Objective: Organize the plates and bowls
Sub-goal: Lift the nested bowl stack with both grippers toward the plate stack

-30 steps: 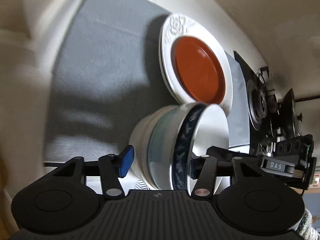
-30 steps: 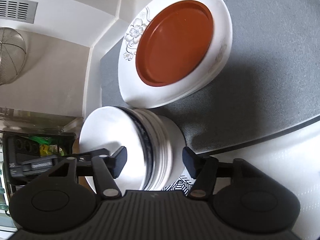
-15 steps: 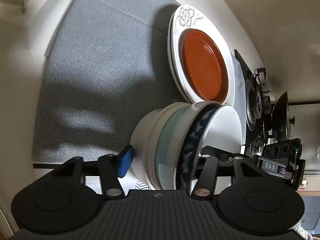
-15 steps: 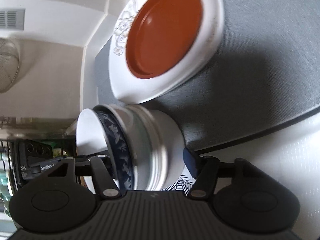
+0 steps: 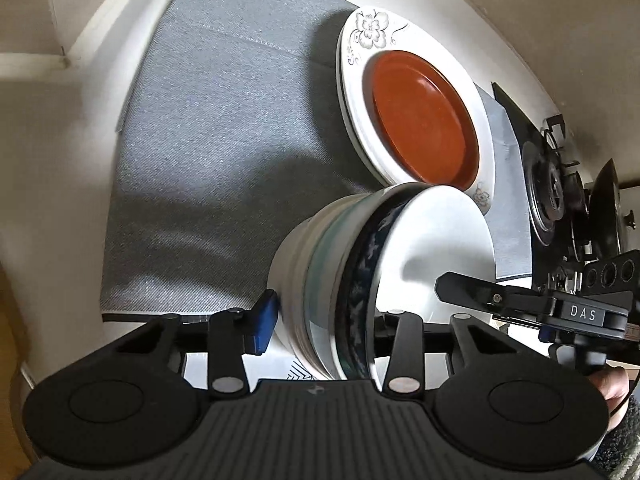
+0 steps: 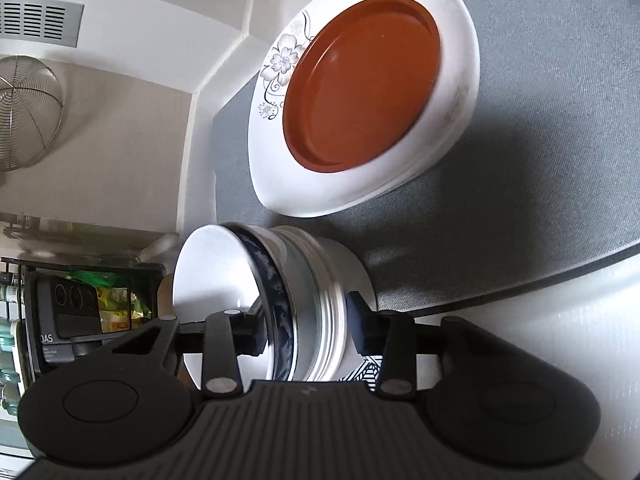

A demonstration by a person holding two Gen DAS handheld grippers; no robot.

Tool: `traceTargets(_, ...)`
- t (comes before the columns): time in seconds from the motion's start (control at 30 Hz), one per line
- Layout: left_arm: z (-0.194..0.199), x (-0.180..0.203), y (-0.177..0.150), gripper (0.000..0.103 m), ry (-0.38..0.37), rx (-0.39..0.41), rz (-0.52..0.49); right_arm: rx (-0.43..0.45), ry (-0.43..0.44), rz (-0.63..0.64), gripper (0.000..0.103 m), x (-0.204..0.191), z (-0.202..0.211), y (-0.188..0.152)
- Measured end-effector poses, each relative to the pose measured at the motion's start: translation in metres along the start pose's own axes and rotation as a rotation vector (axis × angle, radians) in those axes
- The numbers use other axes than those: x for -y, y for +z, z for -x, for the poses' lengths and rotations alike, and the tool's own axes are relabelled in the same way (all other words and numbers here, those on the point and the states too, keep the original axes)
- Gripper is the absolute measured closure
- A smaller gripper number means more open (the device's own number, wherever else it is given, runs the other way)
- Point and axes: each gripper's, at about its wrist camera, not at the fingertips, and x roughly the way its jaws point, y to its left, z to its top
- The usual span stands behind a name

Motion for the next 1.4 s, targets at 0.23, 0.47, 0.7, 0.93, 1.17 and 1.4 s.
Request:
traceTargets(0.23, 0.004, 0.009, 0.003, 0.062, 0.023, -0.004, 0.019, -0.003, 0.021, -0.035, 0.060, -0.001, 0.004, -0.005)
traceTargets(0.47, 0.002, 0.012, 0.008, 0.062, 0.037, -0.005, 0.012, 0.002, 0.024, -0.039, 0.061, -0.001, 0.006, -0.003)
traceTargets(0.7, 0.011, 0.021, 0.014, 0.062, 0.013, 0.023, 0.002, 0.028, 0.039, 0.002, 0.061, -0.010, 0.023, 0.002)
traceTargets(0.93, 0.024, 0.034, 0.027, 0.062, 0.034, 0.045, -0.007, 0.057, 0.052, -0.004, 0.061, -0.019, 0.032, 0.018)
traceTargets(1.17, 0.036, 0.034, 0.030, 0.061, 0.033, 0.061, 0.009, 0.060, 0.069, 0.016, 0.061, -0.030, 0.036, 0.025)
traceTargets(1.4, 0.049, 0.041, 0.042, 0.060, 0.016, 0.090, 0.003, 0.097, 0.078, 0.044, 0.061, -0.042, 0.048, 0.040)
